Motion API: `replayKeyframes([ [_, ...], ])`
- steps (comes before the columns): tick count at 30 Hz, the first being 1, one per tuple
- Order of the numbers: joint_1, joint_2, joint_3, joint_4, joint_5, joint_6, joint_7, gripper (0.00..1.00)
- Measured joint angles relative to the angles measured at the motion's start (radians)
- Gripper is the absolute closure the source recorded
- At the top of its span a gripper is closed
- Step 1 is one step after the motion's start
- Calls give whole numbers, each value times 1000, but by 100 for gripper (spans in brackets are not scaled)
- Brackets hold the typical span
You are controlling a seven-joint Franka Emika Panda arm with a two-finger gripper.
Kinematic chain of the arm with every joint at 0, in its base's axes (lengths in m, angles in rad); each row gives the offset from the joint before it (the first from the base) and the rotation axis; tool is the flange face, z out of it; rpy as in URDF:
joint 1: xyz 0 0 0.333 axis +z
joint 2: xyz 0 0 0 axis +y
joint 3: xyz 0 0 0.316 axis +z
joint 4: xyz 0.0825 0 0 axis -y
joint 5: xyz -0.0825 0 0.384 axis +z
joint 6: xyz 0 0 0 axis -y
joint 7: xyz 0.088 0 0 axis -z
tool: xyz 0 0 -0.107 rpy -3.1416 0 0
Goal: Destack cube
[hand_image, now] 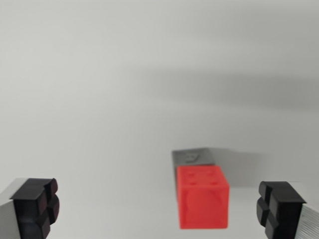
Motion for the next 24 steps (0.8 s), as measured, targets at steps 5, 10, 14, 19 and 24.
replayKeyframes([
  [5, -9, -6, -11, -46, 0, 32, -31, 0],
  [10, -15, -11, -22, -89, 0, 65, -62, 0],
  [14, -24, -14, -32, -128, 0, 95, -91, 0],
  [19, -33, -14, -44, -167, -1, 128, -124, 0],
  [24, -43, -14, -58, -210, -2, 165, -161, 0],
])
